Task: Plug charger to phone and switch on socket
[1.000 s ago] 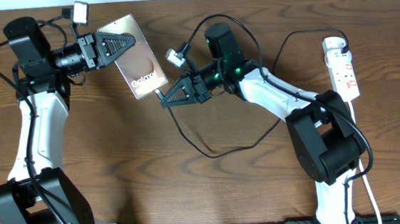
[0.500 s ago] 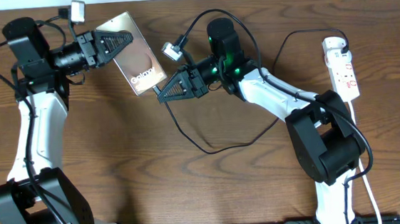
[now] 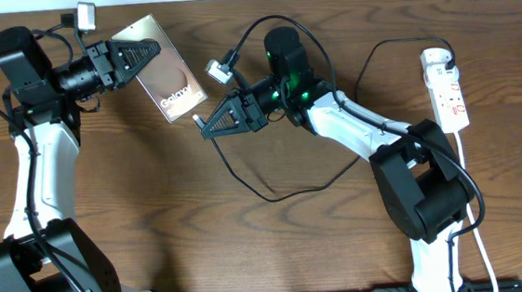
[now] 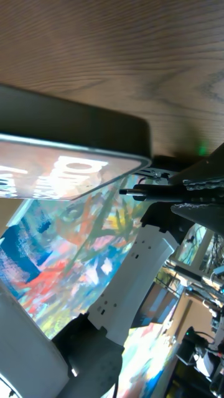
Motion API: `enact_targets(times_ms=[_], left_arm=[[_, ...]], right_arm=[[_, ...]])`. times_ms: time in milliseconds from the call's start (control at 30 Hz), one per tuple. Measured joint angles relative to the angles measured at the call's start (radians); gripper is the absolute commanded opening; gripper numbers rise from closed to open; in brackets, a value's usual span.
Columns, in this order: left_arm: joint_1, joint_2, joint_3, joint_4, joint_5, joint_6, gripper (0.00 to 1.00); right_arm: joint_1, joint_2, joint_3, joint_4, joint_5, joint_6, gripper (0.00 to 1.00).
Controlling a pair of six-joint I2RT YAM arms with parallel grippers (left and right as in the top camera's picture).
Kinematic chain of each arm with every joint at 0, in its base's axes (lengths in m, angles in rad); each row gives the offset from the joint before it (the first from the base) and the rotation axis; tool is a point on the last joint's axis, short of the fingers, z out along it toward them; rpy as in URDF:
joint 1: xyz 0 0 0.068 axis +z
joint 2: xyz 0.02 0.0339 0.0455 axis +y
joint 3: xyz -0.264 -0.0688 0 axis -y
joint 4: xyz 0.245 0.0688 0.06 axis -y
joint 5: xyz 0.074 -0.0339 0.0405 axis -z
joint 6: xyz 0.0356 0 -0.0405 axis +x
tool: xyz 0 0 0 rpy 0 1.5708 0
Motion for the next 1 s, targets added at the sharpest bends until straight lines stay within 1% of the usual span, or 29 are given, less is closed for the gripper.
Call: enact_targets(times_ms=[400,1000], left_arm=[[0.000,0.000,0.000,0.000,0.030,0.000,0.07],[-0.029,0.000,0.000,0.000,0.031,0.003,0.07]], right_arm=[[0.000,0.000,0.000,0.004,0.000,-0.001,0.01],[0.000,0.000,0.000,0.004,0.000,-0.001,0.01]])
